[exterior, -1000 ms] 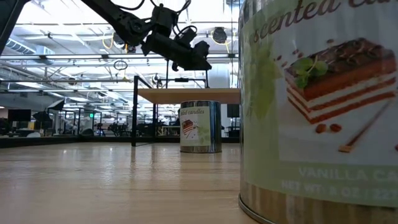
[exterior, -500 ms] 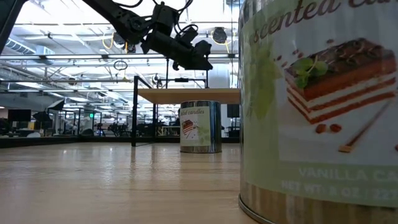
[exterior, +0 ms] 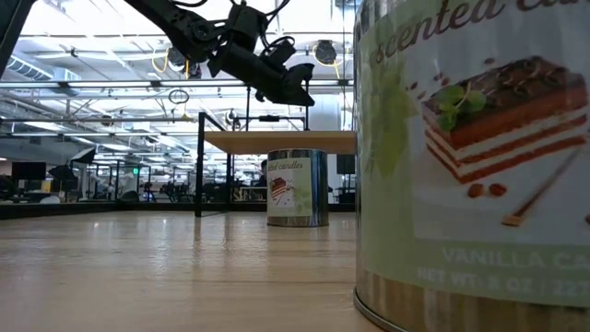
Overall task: Pick & Place candle stick holders
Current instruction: Put the black candle holder on the shelf
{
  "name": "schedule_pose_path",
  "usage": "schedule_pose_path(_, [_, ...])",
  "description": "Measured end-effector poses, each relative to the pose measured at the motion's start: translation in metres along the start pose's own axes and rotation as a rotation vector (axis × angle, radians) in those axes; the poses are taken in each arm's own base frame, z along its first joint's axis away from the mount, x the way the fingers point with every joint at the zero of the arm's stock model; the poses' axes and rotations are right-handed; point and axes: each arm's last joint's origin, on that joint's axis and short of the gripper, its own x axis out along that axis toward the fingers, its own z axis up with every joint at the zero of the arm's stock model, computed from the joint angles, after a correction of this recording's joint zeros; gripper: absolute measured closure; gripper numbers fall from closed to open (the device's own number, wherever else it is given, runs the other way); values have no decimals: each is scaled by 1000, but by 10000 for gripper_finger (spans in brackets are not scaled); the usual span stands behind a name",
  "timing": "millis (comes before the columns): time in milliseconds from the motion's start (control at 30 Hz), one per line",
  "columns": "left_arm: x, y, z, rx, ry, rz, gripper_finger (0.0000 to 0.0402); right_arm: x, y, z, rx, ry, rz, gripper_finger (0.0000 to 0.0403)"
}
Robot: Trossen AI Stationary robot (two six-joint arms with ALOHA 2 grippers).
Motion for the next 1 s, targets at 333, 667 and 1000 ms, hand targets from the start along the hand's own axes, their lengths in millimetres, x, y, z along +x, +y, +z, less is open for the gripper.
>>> schedule_pose_path(333, [0,2,1,25,4,56,319,0,0,0,29,0,0,174])
schedule_pose_path(667, [0,0,-3,83,48,61,318,0,0,0,17,0,-2,174])
schedule_pose_path(1000, [-1,-6,-4,115,94,116,318,0,0,0,19,0,-3,174])
